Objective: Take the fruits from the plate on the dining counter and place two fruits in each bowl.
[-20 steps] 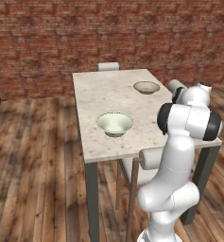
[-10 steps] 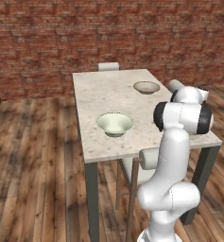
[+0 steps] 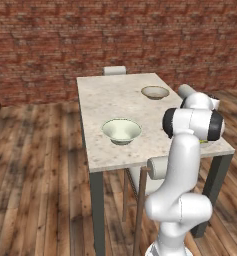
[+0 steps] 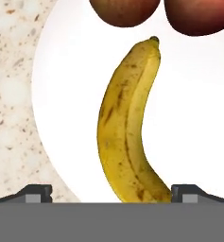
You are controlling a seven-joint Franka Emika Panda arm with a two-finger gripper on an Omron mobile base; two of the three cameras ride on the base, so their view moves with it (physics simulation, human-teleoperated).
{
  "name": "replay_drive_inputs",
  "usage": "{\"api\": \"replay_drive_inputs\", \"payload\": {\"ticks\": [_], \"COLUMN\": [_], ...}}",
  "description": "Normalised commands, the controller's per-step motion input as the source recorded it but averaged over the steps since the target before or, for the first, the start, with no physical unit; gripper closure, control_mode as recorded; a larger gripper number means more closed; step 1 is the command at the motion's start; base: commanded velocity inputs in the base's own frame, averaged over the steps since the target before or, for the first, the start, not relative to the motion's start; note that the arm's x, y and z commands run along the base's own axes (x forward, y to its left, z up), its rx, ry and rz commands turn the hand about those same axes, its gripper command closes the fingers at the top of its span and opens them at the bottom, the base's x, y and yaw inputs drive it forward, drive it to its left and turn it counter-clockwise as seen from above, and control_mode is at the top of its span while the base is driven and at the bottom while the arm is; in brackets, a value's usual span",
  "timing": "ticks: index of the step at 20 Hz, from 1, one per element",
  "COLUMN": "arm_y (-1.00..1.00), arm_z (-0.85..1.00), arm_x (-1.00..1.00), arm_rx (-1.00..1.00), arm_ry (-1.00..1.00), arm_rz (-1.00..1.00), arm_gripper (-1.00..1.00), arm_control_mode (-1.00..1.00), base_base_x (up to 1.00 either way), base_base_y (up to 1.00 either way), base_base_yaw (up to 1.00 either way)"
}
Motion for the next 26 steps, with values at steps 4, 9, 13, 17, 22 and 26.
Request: {"api": "replay_drive_inputs", "payload": {"ticks": [4,9,13,17,22,26], "arm_y": [0.00,0.00,0.00,0.00,0.00,0.00], "arm_z": [-0.22,-0.23,-0.07,-0.13,-0.01,0.02], "arm_x": [0.16,0.08,0.09,0.05,0.00,0.00], "arm_rx": [0.00,0.00,0.00,0.00,0.00,0.00], "arm_ry": [-0.02,0.00,-0.03,0.00,0.00,0.00], "arm_rz": [0.05,0.05,0.05,0.05,0.01,0.00], "arm_gripper": [-1.00,-1.00,-1.00,-1.00,1.00,1.00], "arm_control_mode": [-1.00,-1.00,-1.00,-1.00,-1.00,-1.00], "base_base_x": [0.00,0.00,0.00,0.00,0.00,0.00], "base_base_y": [0.00,0.00,0.00,0.00,0.00,0.00], "base_base_yaw": [0.00,0.00,0.00,0.00,0.00,0.00]}}
